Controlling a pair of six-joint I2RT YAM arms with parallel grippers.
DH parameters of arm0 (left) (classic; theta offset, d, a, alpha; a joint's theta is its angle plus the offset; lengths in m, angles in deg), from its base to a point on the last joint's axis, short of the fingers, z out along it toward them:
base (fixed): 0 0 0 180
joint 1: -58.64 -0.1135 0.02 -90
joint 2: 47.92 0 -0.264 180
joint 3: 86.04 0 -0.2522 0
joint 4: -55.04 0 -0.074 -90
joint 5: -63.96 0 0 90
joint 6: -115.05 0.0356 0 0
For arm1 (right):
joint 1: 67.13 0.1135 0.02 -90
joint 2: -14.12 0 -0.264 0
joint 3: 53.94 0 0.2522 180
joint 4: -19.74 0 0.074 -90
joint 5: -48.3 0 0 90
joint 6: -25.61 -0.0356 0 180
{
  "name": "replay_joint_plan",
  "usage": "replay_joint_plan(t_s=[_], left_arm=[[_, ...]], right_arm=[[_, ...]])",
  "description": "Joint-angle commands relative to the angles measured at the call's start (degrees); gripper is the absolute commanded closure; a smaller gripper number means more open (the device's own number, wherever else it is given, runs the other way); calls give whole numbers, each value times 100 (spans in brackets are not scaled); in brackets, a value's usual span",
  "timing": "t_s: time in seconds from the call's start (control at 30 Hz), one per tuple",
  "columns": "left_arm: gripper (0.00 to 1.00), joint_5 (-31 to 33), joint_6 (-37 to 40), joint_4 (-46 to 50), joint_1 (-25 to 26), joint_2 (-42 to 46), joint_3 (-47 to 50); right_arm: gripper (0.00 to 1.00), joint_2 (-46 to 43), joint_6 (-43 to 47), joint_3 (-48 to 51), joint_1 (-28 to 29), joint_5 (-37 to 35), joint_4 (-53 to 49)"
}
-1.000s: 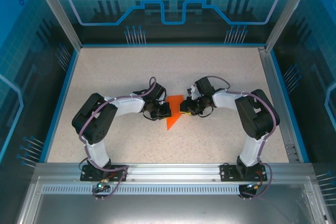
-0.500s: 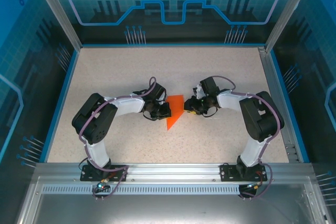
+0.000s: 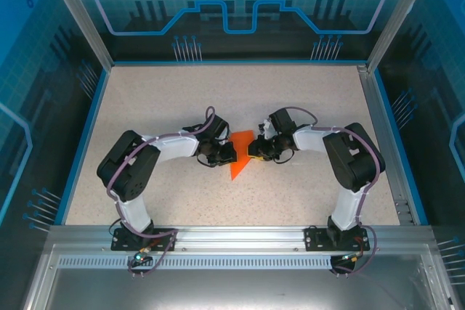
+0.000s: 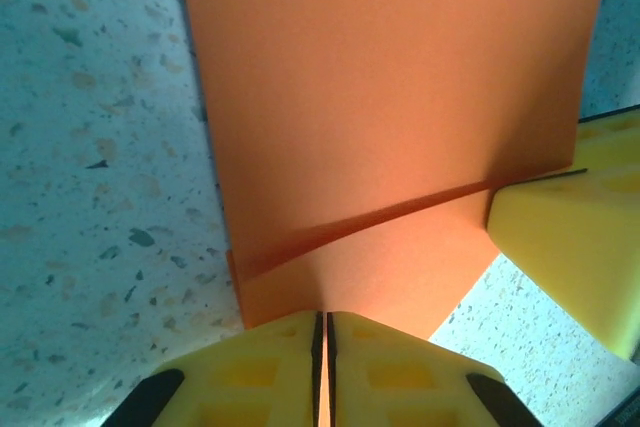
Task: Fold a paper plane with a square sheet of paper (pick it up from the middle)
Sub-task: Third fold the triangle at the center of the table.
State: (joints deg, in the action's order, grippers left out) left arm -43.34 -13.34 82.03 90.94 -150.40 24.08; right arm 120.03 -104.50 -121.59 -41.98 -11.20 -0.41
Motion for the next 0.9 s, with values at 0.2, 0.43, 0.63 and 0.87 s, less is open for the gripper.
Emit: replay_joint_plan(t_s=[0.2,0.43,0.63,0.87], left_arm=[[74,96,336,-29,20,569,271],[59,1013,722,312,661,881,292],[52,2123,688,703,1304,647,58],[48,2886,673,776,1607,529,-56]], right_arm=[[84,23,13,-133,69,96,-70],[87,-19,-22,-184,85,96,-123],[90,-76,-124,-190,111,123,-112],[91,-159,-334,-112,148,185,52]])
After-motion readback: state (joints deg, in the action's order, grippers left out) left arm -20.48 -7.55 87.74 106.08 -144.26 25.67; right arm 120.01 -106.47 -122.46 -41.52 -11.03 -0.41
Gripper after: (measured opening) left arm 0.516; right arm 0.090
